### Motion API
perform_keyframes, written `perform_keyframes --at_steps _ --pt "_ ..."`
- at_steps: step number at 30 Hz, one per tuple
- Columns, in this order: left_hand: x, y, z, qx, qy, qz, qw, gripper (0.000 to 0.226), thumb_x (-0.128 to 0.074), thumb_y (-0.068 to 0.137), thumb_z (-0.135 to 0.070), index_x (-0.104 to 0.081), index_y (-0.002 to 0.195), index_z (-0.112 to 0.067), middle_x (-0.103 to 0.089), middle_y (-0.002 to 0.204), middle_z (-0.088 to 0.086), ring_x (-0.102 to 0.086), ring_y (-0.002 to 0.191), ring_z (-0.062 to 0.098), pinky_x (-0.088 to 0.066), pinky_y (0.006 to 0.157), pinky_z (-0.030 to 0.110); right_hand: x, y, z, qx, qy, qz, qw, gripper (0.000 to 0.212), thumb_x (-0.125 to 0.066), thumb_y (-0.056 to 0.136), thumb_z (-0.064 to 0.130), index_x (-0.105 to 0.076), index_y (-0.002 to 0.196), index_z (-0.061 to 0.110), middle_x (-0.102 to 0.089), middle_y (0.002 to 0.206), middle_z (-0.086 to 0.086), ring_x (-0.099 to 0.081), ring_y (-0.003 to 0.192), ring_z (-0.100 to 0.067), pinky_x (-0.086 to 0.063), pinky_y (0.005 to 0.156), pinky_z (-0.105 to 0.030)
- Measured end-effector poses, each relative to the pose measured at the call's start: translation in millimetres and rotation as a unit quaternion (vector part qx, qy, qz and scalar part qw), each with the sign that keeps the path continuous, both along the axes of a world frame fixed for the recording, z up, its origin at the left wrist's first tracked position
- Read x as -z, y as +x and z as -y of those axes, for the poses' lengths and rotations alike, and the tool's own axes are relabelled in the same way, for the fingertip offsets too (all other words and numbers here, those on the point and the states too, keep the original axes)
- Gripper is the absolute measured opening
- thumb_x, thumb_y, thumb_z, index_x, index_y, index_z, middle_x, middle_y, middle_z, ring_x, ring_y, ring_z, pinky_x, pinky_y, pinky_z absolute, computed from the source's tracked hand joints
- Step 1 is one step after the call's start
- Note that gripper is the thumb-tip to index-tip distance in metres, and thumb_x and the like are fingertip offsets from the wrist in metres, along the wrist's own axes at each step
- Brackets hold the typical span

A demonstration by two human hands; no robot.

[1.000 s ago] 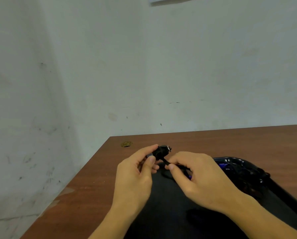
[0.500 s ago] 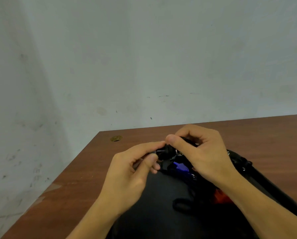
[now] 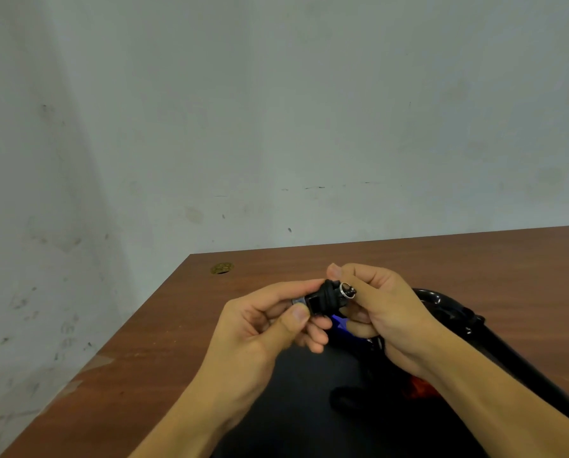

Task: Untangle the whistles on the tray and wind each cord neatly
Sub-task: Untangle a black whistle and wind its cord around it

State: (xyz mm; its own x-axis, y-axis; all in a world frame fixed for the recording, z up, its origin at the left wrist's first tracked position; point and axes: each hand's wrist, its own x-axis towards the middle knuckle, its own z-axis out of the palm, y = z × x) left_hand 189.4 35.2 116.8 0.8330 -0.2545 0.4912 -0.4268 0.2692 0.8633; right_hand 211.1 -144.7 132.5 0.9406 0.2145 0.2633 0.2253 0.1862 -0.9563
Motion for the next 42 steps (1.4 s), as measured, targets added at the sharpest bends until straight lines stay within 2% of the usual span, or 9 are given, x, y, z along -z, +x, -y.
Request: perform_keyframes --at_steps 6,11,14,19,28,33,37,39,42 --pt "-3.6 -1.9 3.3 0.017 -0.087 -0.079 0.993 0.023 -0.066 0.088 -0.003 -0.077 0.106 -0.009 -0.071 0.082 0.025 -0.068 0.066 0.022 -0.057 0.063 0.027 8.9 1.3 -8.7 0.014 0.006 0.024 1.0 0.027 -0.064 0.077 0.043 -0.066 0.061 0.021 -0.039 0.053 0.001 -0.025 0.041 -0.006 -0.02 0.04 -0.018" --pt "-3.4 0.8 5.0 -0.006 -0.145 -0.132 0.981 0.031 -0.059 0.08 -0.001 -0.076 0.107 -0.004 -0.07 0.081 0.025 -0.067 0.063 0.021 -0.058 0.059 0.025 19.5 2.3 -18.3 0.106 -0.131 0.203 0.965 0.032 -0.058 0.096 0.028 -0.063 0.064 0.028 -0.051 0.056 0.01 -0.043 0.053 -0.003 -0.037 0.055 -0.018" --pt "-3.1 3.4 2.8 -0.042 -0.152 -0.131 0.979 0.032 -0.061 0.079 -0.002 -0.076 0.107 -0.003 -0.07 0.081 0.026 -0.067 0.063 0.022 -0.059 0.06 0.025 23.1 0.6 -21.9 0.131 -0.212 0.24 0.938 0.03 -0.055 0.101 0.024 -0.061 0.072 0.026 -0.053 0.059 0.01 -0.045 0.056 -0.004 -0.037 0.055 -0.022" --pt "0.7 8.5 -1.0 -0.119 -0.089 -0.089 0.985 0.028 -0.058 0.09 0.001 -0.073 0.112 -0.006 -0.072 0.082 0.025 -0.067 0.067 0.024 -0.06 0.065 0.027 23.1 -1.1 -21.3 0.169 -0.315 0.288 0.888 0.022 -0.054 0.1 0.028 -0.065 0.08 0.028 -0.062 0.07 0.008 -0.059 0.068 -0.014 -0.045 0.058 -0.027" --pt "2.7 15.9 -8.9 -0.244 0.065 -0.007 0.968 0.033 -0.057 0.095 0.004 -0.072 0.109 -0.02 -0.074 0.075 0.005 -0.068 0.065 0.018 -0.059 0.064 0.026 18.9 -8.8 -26.7 0.179 -0.395 0.375 0.819 0.012 -0.052 0.093 0.032 -0.062 0.086 0.033 -0.059 0.075 0.021 -0.057 0.072 0.001 -0.041 0.064 -0.009" --pt "4.2 17.3 -14.1 -0.328 0.238 0.082 0.91 0.037 -0.06 0.096 -0.006 -0.068 0.114 -0.037 -0.073 0.082 -0.017 -0.069 0.073 0.005 -0.059 0.072 0.024 16.7 -10.7 -24.4 0.174 -0.341 0.35 0.855 0.013 -0.057 0.091 0.028 -0.067 0.083 0.031 -0.064 0.073 0.018 -0.063 0.071 -0.004 -0.043 0.06 -0.009" --pt "0.5 14.4 -16.1 -0.306 0.37 0.161 0.863 0.036 -0.062 0.096 -0.013 -0.067 0.123 -0.035 -0.07 0.103 -0.025 -0.064 0.092 -0.006 -0.055 0.085 0.02 16.5 -9.2 -20.1 0.175 -0.25 0.298 0.905 0.018 -0.065 0.093 0.025 -0.071 0.076 0.028 -0.068 0.068 0.007 -0.064 0.063 -0.015 -0.05 0.056 -0.028" --pt "-2.8 10.6 -15.3 -0.261 0.385 0.184 0.866 0.038 -0.06 0.096 -0.011 -0.066 0.122 -0.038 -0.069 0.106 -0.028 -0.063 0.097 -0.008 -0.052 0.085 0.014 14.9 -8.2 -17.2 0.19 -0.218 0.284 0.914 0.019 -0.065 0.092 0.028 -0.071 0.074 0.026 -0.067 0.066 0.004 -0.063 0.061 -0.016 -0.051 0.056 -0.031" --pt "-6.0 4.5 -14.2 -0.21 0.36 0.187 0.889 0.047 -0.059 0.097 -0.008 -0.061 0.114 -0.051 -0.068 0.104 -0.031 -0.066 0.091 -0.005 -0.049 0.079 0.008 13.1 -4.7 -14.4 0.189 -0.163 0.239 0.938 0.021 -0.067 0.091 0.029 -0.07 0.071 0.022 -0.067 0.065 0.0 -0.062 0.06 -0.011 -0.05 0.058 -0.023"
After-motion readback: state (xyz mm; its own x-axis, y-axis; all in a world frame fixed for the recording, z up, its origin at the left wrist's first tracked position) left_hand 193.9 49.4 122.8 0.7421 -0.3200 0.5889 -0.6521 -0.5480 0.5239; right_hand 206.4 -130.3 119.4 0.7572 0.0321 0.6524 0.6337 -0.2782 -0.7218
